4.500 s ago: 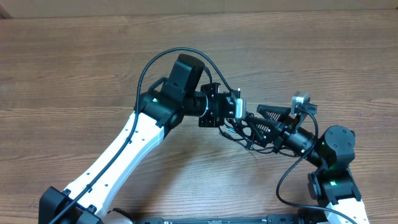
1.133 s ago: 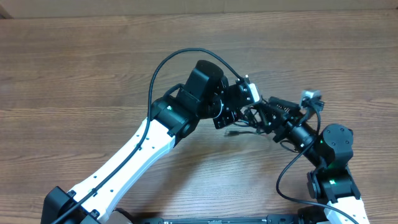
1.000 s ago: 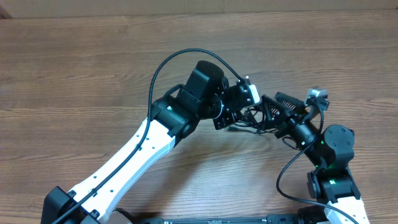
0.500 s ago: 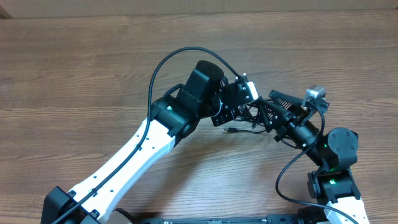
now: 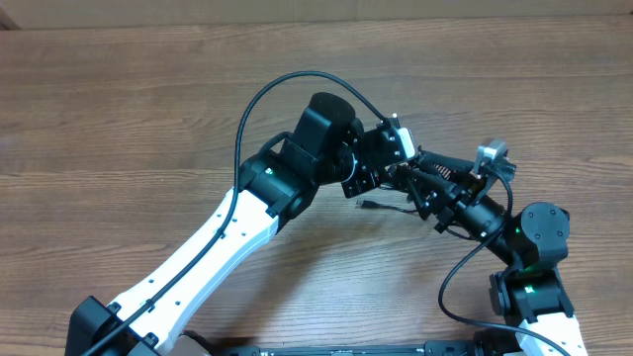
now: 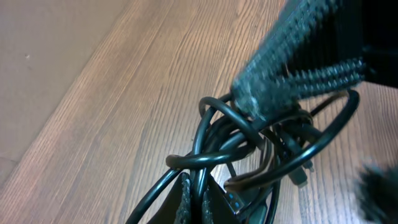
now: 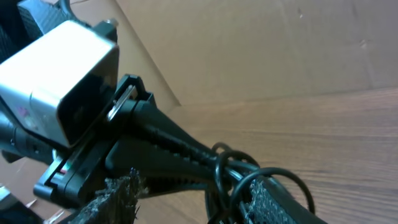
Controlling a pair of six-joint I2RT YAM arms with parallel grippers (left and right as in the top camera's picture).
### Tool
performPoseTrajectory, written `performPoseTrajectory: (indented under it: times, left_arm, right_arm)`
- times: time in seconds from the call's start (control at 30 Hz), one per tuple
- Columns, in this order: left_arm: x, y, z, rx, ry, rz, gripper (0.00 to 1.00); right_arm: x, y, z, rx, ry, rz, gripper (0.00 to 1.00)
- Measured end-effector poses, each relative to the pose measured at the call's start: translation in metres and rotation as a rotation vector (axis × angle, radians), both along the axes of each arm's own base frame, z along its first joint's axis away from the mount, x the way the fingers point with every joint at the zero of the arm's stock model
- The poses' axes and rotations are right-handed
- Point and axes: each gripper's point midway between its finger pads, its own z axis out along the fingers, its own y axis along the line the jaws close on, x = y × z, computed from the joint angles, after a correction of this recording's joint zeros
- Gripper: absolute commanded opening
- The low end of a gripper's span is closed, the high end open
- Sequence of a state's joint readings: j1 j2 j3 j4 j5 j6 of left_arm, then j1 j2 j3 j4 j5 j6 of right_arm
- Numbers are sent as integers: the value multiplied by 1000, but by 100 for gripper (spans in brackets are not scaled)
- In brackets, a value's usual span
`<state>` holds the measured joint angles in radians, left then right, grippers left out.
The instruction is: Untangle cables
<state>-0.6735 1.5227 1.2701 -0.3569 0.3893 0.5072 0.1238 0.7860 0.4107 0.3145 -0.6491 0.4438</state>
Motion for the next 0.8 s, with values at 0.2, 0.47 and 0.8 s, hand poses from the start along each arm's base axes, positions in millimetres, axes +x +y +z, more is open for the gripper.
performPoseTrajectory:
  times: [0.2, 0.47, 0.8]
  left_arm:
    - [3, -5, 8, -33, -30, -8, 4]
    - [5, -12, 19, -93, -45, -16, 4]
    - [-1, -19, 31, -184, 2, -60, 4]
  right_arm:
    - [-4, 3, 0, 0, -1, 34, 58]
    - [-5, 3, -1, -6, 25, 42, 57]
    - [-3, 6, -9, -9, 55, 65, 58]
